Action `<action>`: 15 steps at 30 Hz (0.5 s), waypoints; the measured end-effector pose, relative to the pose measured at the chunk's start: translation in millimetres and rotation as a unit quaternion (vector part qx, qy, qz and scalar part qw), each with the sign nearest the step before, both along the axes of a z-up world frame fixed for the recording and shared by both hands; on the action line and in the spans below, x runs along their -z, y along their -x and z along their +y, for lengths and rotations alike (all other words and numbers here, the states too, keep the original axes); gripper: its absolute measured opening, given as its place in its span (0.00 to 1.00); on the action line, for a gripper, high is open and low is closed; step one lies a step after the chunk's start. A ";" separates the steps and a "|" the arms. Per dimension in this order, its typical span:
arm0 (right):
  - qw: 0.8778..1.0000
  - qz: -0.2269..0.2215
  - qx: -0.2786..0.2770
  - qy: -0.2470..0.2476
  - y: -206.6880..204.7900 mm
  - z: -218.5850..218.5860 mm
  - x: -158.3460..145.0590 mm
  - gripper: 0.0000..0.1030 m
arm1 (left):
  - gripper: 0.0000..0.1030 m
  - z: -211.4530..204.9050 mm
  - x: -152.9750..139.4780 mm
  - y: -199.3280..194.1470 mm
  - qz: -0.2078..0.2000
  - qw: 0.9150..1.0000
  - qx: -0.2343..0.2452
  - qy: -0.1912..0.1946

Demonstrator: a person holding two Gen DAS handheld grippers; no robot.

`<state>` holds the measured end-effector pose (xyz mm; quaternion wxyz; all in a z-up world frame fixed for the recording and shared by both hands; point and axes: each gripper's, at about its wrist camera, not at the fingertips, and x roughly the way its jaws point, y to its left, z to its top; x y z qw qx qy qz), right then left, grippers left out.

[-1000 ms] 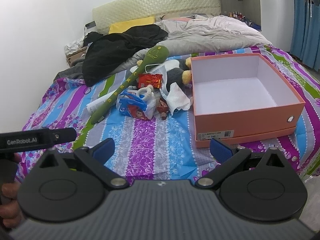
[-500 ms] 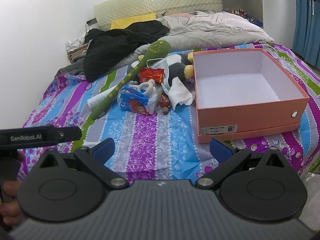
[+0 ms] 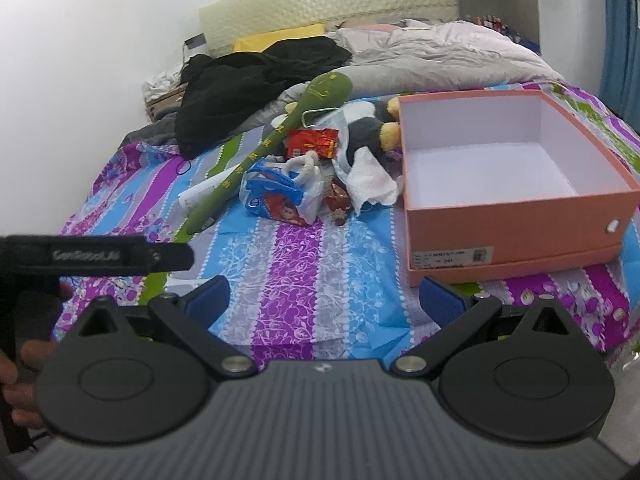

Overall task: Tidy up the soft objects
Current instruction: 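Move the left tool to the blue tissue bag and close on it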

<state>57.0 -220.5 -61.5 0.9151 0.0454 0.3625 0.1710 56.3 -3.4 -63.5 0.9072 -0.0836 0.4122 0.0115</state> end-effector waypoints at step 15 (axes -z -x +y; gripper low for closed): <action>1.000 -0.015 0.002 0.011 -37.2 23.3 15.1 0.77 | 1.00 23.3 29.3 -53.2 0.018 0.999 -0.011 0.048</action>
